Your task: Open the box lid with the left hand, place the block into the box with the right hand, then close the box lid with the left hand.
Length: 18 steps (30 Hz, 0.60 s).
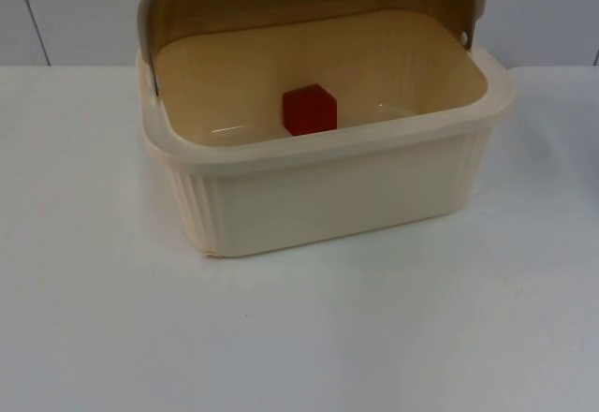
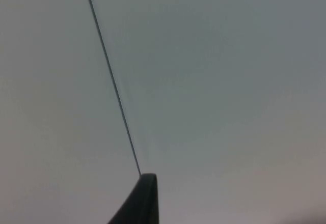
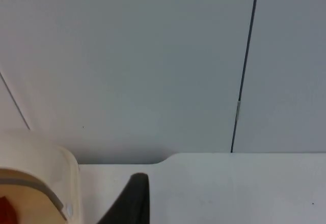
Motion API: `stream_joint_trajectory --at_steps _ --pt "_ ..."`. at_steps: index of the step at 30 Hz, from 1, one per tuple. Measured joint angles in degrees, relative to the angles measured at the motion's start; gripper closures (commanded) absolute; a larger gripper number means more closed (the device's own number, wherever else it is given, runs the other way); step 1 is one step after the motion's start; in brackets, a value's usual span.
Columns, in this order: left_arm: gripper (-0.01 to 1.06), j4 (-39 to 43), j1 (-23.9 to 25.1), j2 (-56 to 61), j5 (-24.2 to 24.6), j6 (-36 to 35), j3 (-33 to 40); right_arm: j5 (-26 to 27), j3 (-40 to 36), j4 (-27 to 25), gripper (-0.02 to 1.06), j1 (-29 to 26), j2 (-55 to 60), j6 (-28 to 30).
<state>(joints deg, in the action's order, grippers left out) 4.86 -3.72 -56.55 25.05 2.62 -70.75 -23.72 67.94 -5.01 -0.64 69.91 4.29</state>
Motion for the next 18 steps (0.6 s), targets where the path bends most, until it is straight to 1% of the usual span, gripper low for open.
stream_joint_trajectory --at_steps 4,8,12,13,16,18 --pt "0.02 0.00 0.00 -0.30 -0.11 0.00 0.87 -0.10 0.00 0.21 0.00 0.00 0.00 -0.11" --pt "0.02 0.00 0.00 -3.64 -0.71 0.00 1.01 -0.37 0.00 0.43 0.00 0.00 0.00 -0.11" --pt "0.02 0.00 0.00 -9.68 -3.99 0.00 1.05 -0.44 0.00 1.45 0.00 0.00 0.00 -0.11" --pt "0.02 0.00 0.00 -9.68 -3.99 0.00 1.05 -0.44 0.00 1.45 0.00 0.00 0.00 -0.11" --pt "0.02 -0.37 -0.04 -14.58 -7.81 0.00 1.05 -0.52 0.00 1.71 0.00 0.00 0.00 -0.11" --pt "0.02 -0.37 -0.29 -15.96 -7.82 0.00 0.32 -0.52 0.00 1.71 0.00 0.00 0.00 -0.11"
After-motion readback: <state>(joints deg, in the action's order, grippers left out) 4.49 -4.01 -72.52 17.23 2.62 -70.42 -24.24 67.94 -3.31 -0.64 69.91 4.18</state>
